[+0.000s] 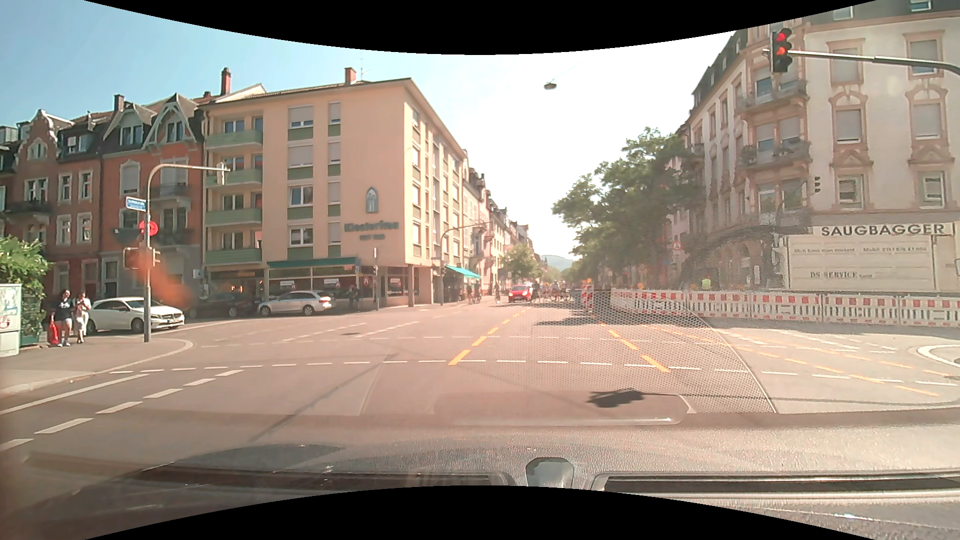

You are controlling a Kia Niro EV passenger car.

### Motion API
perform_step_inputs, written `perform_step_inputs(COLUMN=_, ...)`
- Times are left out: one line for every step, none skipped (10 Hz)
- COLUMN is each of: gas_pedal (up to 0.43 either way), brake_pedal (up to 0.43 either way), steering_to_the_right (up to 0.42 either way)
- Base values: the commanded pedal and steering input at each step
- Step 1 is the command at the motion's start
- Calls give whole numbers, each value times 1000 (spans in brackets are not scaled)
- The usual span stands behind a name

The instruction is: Follow the waypoints while adhering to traffic rules and regulations

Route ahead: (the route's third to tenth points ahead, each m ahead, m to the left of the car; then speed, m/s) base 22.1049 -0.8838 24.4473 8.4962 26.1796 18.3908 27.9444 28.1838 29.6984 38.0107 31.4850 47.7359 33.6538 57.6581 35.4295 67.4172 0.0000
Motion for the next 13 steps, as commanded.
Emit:
perform_step_inputs(gas_pedal=0, brake_pedal=0, steering_to_the_right=16)
perform_step_inputs(gas_pedal=0, brake_pedal=0, steering_to_the_right=16)
perform_step_inputs(gas_pedal=0, brake_pedal=0, steering_to_the_right=16)
perform_step_inputs(gas_pedal=0, brake_pedal=0, steering_to_the_right=16)
perform_step_inputs(gas_pedal=39, brake_pedal=0, steering_to_the_right=16)
perform_step_inputs(gas_pedal=87, brake_pedal=0, steering_to_the_right=16)
perform_step_inputs(gas_pedal=138, brake_pedal=0, steering_to_the_right=16)
perform_step_inputs(gas_pedal=177, brake_pedal=0, steering_to_the_right=16)
perform_step_inputs(gas_pedal=220, brake_pedal=0, steering_to_the_right=16)
perform_step_inputs(gas_pedal=240, brake_pedal=0, steering_to_the_right=16)
perform_step_inputs(gas_pedal=248, brake_pedal=0, steering_to_the_right=16)
perform_step_inputs(gas_pedal=248, brake_pedal=0, steering_to_the_right=16)
perform_step_inputs(gas_pedal=260, brake_pedal=0, steering_to_the_right=16)
